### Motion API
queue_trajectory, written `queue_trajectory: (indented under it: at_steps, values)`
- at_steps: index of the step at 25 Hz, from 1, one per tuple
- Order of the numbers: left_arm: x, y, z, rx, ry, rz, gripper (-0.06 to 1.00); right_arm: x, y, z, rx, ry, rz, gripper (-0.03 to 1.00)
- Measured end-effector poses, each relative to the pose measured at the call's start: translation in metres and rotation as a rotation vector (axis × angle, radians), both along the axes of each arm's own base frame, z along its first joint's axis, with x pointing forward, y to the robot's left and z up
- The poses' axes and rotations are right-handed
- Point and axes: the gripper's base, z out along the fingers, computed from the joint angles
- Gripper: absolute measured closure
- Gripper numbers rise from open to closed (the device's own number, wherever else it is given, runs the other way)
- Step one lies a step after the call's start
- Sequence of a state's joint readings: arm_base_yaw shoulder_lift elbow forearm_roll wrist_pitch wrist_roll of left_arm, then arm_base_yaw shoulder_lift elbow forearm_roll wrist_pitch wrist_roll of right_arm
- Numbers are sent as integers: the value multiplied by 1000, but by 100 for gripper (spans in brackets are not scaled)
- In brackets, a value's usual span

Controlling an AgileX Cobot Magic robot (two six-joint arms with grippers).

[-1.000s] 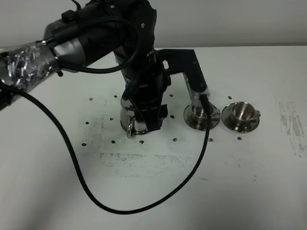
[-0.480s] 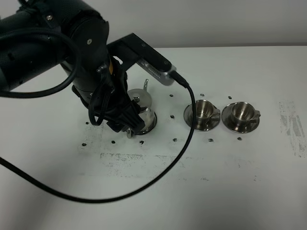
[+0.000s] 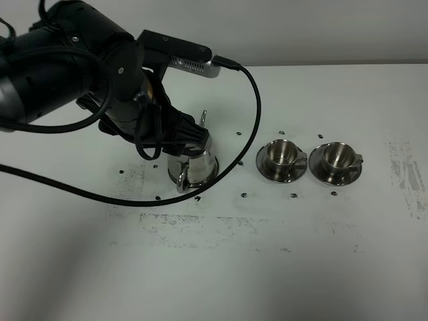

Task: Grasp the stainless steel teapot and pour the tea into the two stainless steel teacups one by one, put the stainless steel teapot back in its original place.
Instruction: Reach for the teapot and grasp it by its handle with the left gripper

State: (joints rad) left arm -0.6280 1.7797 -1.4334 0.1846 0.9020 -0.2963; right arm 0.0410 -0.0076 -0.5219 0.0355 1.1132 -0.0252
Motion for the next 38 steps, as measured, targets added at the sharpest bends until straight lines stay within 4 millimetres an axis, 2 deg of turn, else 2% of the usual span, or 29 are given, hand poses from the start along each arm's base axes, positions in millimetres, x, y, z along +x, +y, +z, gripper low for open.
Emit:
queue_trajectory:
  at_steps: [3,9,14,31,38]
  values:
    - [10,-8,-13,6,46,-3,33,0,0,0,0,0,0,47]
    - [32,-23,-21,42,113,10,33,0,0,0,0,0,0,47]
    - [42,-27,-45,73,164,21,33,0,0,0,0,0,0,47]
    - [57,-32,-87,33,204,54,36,0,0,0,0,0,0,47]
    - [59,-33,-95,30,207,55,37,0,0,0,0,0,0,47]
